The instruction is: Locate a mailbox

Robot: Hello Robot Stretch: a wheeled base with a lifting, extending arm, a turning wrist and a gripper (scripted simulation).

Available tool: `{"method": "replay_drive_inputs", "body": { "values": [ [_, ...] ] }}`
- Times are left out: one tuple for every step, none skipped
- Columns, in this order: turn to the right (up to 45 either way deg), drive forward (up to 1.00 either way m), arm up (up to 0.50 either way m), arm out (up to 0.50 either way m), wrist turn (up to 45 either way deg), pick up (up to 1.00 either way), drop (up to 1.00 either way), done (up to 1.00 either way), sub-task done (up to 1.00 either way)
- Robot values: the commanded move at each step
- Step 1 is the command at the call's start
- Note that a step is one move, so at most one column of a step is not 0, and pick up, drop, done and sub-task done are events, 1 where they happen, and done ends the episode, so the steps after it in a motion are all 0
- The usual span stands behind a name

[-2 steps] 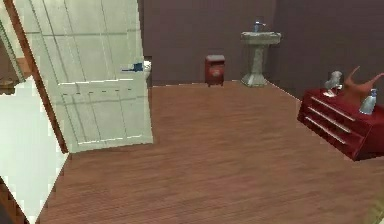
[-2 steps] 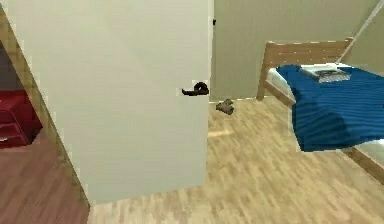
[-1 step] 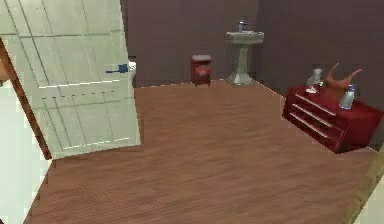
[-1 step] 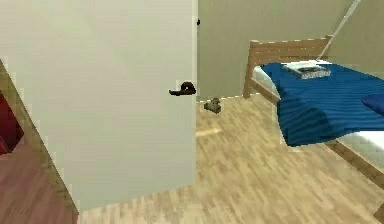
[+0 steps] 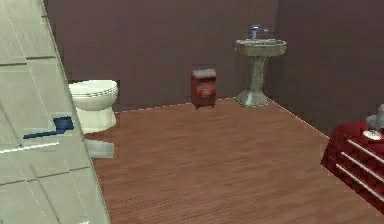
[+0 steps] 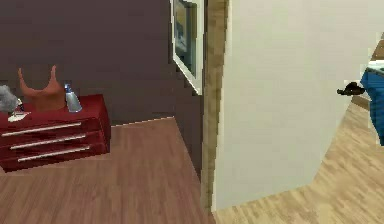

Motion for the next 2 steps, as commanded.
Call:
{"method": "replay_drive_inputs", "body": {
  "values": [
    [0.0, 0.75, 0.0, 0.0, 0.0, 0.0, 0.0, 0.0, 0.0],
    [-9.0, 0.0, 0.0, 0.0, 0.0, 0.0, 0.0, 0.0, 0.0]
  ]
}}
